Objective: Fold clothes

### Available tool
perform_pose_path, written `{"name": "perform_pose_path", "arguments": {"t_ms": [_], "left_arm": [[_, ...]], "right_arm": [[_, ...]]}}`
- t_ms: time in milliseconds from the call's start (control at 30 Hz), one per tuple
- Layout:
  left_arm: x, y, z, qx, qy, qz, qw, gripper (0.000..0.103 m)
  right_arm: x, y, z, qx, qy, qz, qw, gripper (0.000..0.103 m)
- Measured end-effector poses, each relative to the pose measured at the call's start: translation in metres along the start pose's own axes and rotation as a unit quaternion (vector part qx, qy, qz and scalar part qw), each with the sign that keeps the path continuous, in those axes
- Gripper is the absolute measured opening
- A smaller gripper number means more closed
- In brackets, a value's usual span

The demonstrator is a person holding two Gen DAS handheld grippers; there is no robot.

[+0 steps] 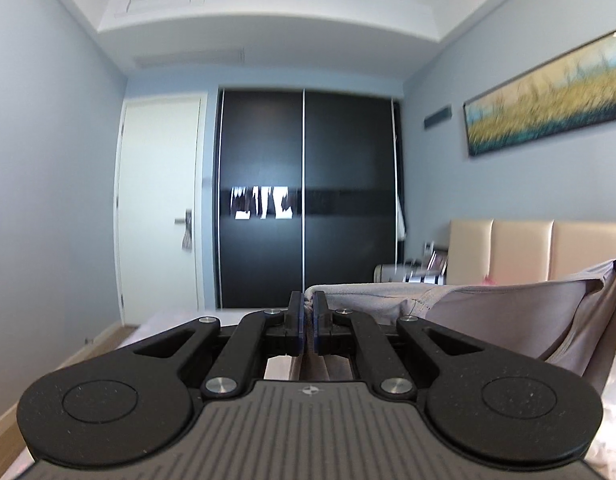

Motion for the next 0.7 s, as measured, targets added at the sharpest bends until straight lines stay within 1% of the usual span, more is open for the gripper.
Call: {"name": "perform_pose_path", "arguments": {"t_ms": [100, 233, 367, 533, 600, 700], "left_arm": [[-0.01, 0.034, 0.02, -0.041, -0.004, -0.006, 0.9991, 0.002], [-0.022, 0.077, 0.04, -0.096, -0.011, -0.012, 0.9953, 0.002], [-0.031, 0.101, 0.053, -0.113, -0.019, -0.013, 0.9934, 0.002], [-0.034, 0.102, 0.053, -0.117, -0.035, 0.004, 0.9926, 0.002], [-0.035, 0.09, 0.046, -0.099, -0.045, 0.017, 0.9939, 0.002], [-0.026, 0.062, 0.024, -0.053, -0.038, 0.02, 0.9977, 0.002]], "right_arm": [[-0.019, 0.024, 0.023, -0.026, -0.018, -0.016, 0.999, 0.005], [-0.033, 0.049, 0.046, -0.054, -0.032, -0.033, 0.997, 0.005], [-0.04, 0.067, 0.061, -0.068, -0.052, -0.031, 0.996, 0.005], [-0.037, 0.074, 0.069, -0.062, -0.048, -0.018, 0.997, 0.005], [-0.028, 0.069, 0.065, -0.048, -0.046, -0.011, 0.998, 0.005], [-0.011, 0.045, 0.047, -0.014, -0.043, 0.01, 0.999, 0.005]]}}
Point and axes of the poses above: each gripper's, at about its wrist camera, not at the fingertips, and y roughly against the way its jaws point, x to its left, z to its top, the point moved 1 cm from there along -y, roughly the way its jaws point, and after that the axes turned 3 degrees about -z, right-handed, at the moved point
